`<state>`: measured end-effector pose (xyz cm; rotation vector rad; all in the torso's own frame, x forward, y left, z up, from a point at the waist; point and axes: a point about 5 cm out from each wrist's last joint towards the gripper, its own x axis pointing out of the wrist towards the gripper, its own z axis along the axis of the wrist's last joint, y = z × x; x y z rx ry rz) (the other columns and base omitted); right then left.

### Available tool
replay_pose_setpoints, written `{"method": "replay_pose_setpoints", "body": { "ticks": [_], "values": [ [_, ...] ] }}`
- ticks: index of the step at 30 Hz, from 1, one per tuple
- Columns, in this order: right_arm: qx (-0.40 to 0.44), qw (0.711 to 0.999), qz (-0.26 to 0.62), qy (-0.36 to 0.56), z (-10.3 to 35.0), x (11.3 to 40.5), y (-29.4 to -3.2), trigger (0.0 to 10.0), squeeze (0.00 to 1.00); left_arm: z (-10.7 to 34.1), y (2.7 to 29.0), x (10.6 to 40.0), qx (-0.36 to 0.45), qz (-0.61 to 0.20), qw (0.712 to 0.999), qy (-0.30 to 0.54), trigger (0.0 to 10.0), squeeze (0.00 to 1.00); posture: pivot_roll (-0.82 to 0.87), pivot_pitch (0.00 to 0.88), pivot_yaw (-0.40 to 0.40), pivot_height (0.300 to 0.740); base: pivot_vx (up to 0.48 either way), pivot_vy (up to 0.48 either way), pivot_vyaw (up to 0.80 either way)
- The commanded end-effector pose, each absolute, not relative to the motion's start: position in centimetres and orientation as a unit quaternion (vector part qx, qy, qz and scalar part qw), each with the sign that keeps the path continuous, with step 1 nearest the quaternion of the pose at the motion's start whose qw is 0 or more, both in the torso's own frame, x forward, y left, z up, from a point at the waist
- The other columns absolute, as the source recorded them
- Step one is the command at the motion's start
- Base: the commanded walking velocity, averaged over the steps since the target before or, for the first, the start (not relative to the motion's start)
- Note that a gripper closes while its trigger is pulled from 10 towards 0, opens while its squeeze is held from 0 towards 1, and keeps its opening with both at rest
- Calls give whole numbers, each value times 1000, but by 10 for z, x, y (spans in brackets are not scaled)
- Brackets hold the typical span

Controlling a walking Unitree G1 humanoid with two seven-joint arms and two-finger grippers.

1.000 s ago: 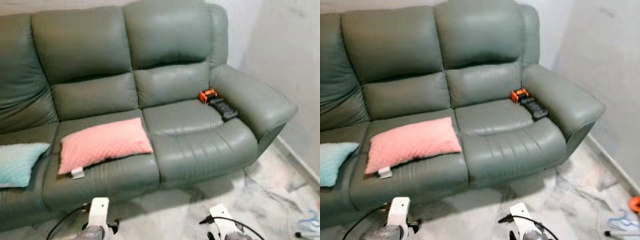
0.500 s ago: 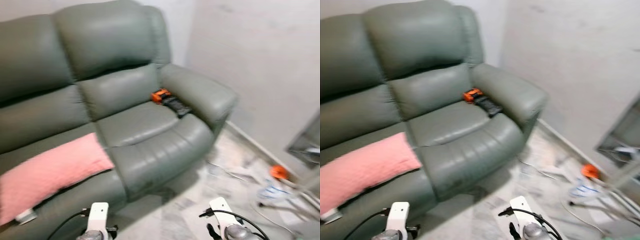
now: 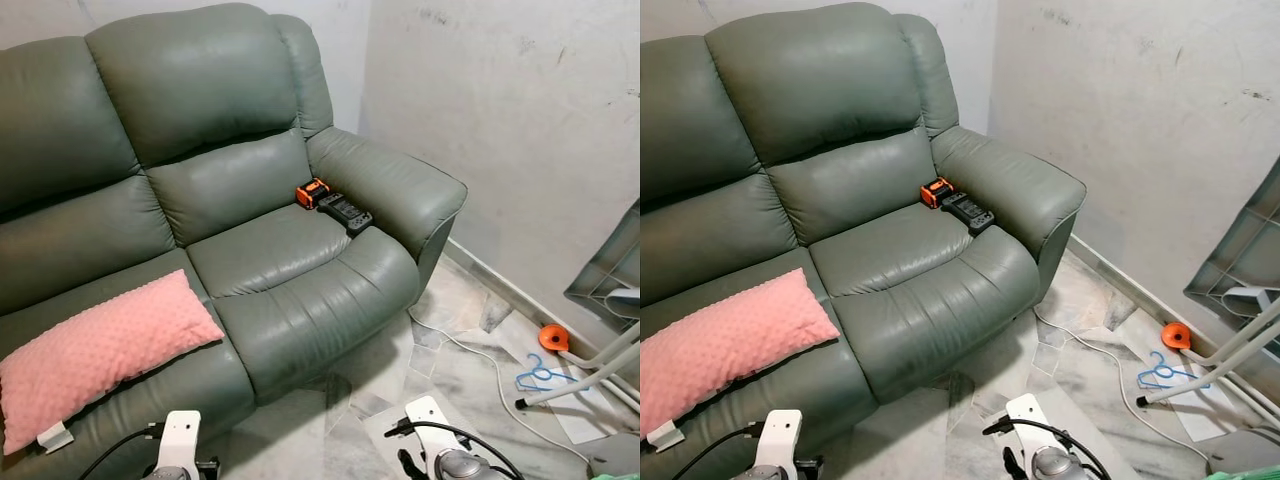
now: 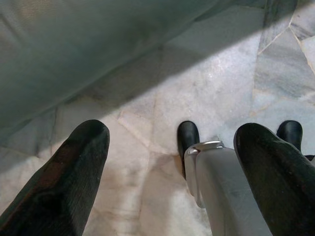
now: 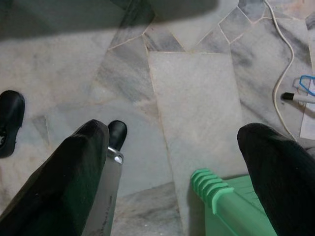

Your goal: Move the pillow to the sofa

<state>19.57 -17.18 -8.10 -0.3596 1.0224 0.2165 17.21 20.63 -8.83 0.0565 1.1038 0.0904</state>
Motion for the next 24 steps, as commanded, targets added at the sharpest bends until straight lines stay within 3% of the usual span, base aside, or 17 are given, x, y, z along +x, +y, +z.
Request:
{"method": "replay_pose_setpoints", "body": {
  "ticks": [1, 20, 24],
  "values": [
    [-170, 853, 106, 483, -81, 197, -169, 10000, 0, -86, 215, 174, 32, 46, 852, 521, 10000, 0, 17, 0, 18, 740, 0, 304, 0],
    [-170, 852, 106, 483, -81, 197, -169, 10000, 0, -86, 221, 170, 33, 48, 850, 524, 10000, 0, 18, 0, 22, 740, 0, 460, 0],
    [-171, 852, 106, 483, -80, 197, -169, 10000, 0, -86, 221, 171, 36, 47, 852, 521, 10000, 0, 18, 0, 22, 740, 0, 0, 0]
  ]
}}
